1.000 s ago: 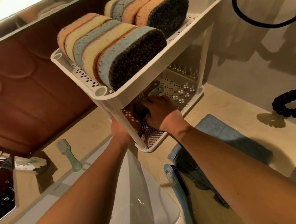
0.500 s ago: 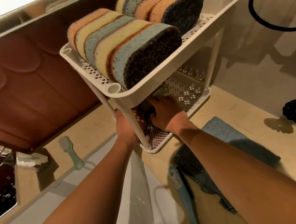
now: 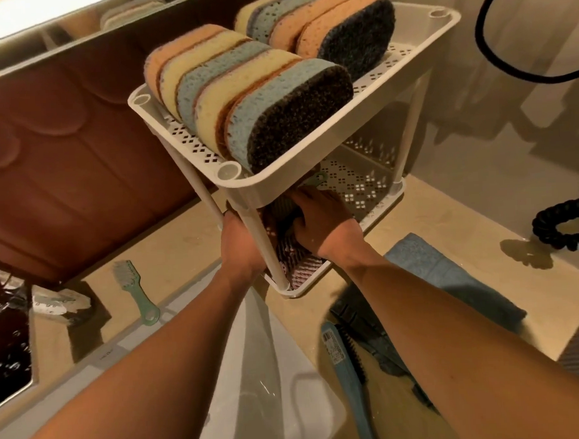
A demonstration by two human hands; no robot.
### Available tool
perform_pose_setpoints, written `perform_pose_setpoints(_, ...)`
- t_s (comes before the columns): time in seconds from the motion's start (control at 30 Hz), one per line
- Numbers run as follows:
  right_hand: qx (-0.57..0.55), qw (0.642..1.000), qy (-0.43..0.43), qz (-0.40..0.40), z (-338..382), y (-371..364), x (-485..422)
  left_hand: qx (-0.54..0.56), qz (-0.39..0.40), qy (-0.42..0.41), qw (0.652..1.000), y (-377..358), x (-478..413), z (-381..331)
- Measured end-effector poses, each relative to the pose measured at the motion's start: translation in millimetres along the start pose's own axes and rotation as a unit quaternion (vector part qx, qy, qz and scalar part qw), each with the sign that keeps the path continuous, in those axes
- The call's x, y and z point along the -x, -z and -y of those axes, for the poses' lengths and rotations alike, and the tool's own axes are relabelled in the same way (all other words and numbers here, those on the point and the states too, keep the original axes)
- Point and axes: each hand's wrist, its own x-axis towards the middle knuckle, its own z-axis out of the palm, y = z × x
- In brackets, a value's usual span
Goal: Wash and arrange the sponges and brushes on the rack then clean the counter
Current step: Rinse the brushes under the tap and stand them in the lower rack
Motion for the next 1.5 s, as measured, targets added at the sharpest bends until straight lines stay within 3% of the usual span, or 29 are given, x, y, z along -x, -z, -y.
perform_pose_setpoints(0.1, 0.035, 0.998, 0.002, -0.06, 4, 4, 5, -0.121, 0.019, -0.121, 0.985, 14, 10, 3)
perform_pose_setpoints(0.2, 0.072, 0.994, 0.018, -0.085, 7, 10, 14, -0.19, -0.015, -0.158, 0.969, 29, 30, 12)
perform_pose_setpoints(0.3, 0.128, 0.989, 0.044, -0.064, 9, 14, 32, -0.221, -0.022, -0.162, 0.961, 43, 57, 20)
perform_pose_setpoints(0.5, 0.254, 0.963, 0.086, 0.014, 36, 27, 81, -0.3, 0.002, -0.094, 0.949, 55, 111, 24)
perform_pose_setpoints(0.63, 0.248, 0.962, 0.118, -0.002, 43, 28, 113, -0.312, 0.029, -0.085, 0.946, 60, 137, 30)
perform_pose_setpoints(1.13, 0.177, 0.954, 0.239, -0.018, 133, 8, 158, -0.306, 0.01, -0.033, 0.951, 100, 206, 69)
perform_pose_setpoints(1.5, 0.094, 0.959, 0.262, 0.047, 212, -59, 124, -0.311, -0.007, -0.018, 0.95, 137, 232, 143)
